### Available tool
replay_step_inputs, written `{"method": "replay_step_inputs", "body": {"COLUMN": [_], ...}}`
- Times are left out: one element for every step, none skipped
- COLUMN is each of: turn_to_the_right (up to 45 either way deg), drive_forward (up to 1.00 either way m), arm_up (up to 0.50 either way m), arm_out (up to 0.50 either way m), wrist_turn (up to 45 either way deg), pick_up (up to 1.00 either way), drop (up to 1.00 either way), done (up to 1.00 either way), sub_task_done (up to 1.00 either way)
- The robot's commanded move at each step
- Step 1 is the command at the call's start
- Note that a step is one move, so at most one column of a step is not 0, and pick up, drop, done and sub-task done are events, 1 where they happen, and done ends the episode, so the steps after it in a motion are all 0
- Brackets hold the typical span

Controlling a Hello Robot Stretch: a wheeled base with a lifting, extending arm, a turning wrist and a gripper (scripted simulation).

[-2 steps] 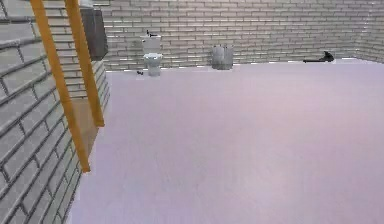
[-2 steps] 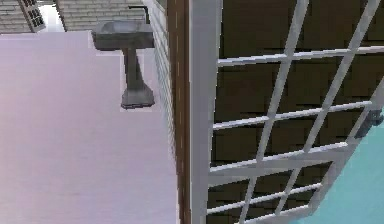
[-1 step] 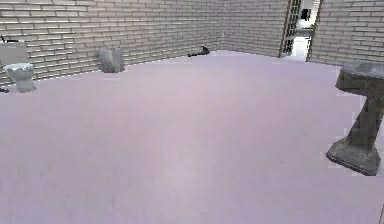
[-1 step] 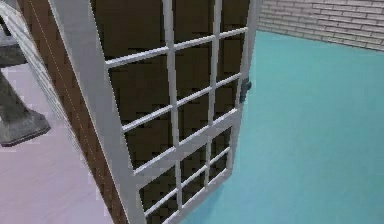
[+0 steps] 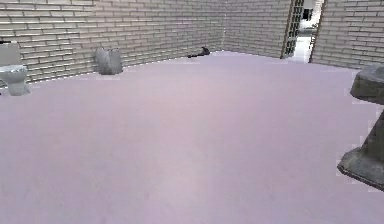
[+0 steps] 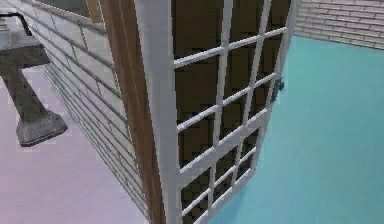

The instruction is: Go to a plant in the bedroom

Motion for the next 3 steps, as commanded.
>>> {"method": "replay_step_inputs", "body": {"turn_to_the_right": [24.0,0.0,3.0], "drive_forward": [0.0,1.0,0.0], "arm_up": [0.0,0.0,0.0], "arm_out": [0.0,0.0,0.0], "wrist_turn": [0.0,0.0,0.0], "pick_up": [0.0,0.0,0.0], "drop": [0.0,0.0,0.0], "done": [0.0,0.0,0.0], "sub_task_done": [0.0,0.0,0.0]}}
